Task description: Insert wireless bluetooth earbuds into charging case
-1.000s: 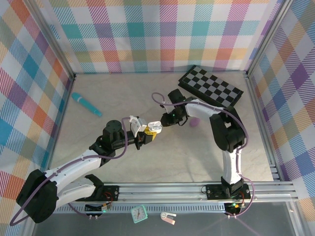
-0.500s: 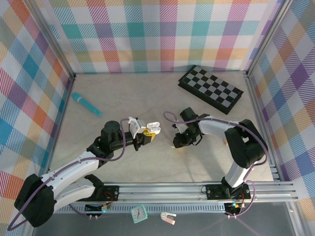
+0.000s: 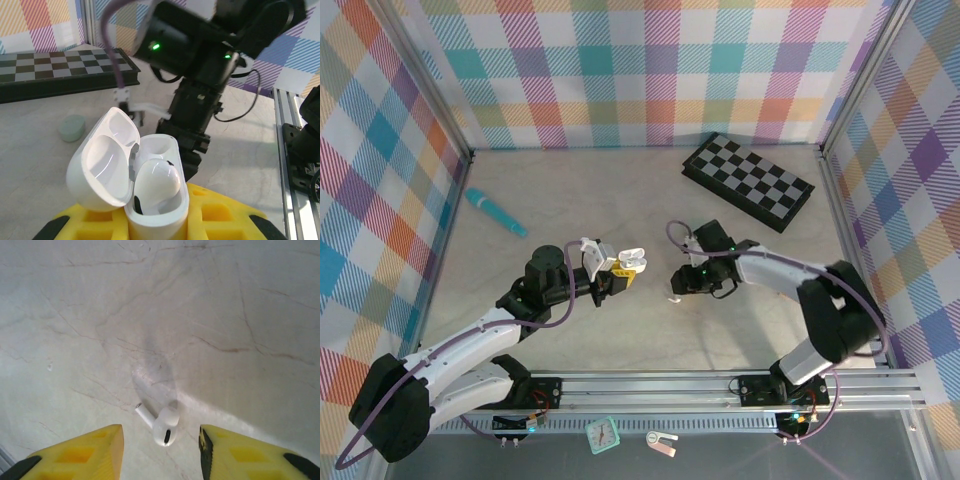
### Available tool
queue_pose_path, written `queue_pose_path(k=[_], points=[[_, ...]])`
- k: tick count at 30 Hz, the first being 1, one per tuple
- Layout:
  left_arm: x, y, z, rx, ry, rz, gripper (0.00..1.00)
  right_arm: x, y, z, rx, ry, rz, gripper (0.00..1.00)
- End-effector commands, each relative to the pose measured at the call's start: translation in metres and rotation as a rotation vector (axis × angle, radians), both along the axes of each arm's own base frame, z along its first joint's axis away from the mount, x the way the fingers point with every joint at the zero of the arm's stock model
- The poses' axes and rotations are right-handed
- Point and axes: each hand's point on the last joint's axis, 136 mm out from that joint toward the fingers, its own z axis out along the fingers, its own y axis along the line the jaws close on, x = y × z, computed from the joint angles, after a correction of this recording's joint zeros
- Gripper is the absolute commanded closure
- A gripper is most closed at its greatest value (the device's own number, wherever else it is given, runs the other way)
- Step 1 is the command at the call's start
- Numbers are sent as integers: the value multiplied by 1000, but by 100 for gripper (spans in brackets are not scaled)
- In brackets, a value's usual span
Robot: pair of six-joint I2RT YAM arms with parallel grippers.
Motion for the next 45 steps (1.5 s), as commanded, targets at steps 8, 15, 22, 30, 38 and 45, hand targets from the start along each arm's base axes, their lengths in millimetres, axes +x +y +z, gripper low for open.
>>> queue_pose_path(k=[8, 15, 22, 30, 38, 45], points=[[2, -7, 23, -29, -51, -45, 82, -7, -16, 13, 237, 44, -484, 52], [4, -9, 24, -33, -51, -52, 82, -14, -7, 6, 270, 104, -521, 55], [2, -7, 24, -31, -48, -48, 82, -16, 12, -5, 256, 135, -495, 57], [2, -7, 22, -25, -46, -48, 82, -15, 18, -12, 246, 146, -478, 62], [2, -7, 20, -27, -40, -48, 82, -9, 19, -14, 215, 126, -464, 64], [0, -5, 18, -24, -38, -43, 82, -2, 20, -13, 184, 96, -445, 65]])
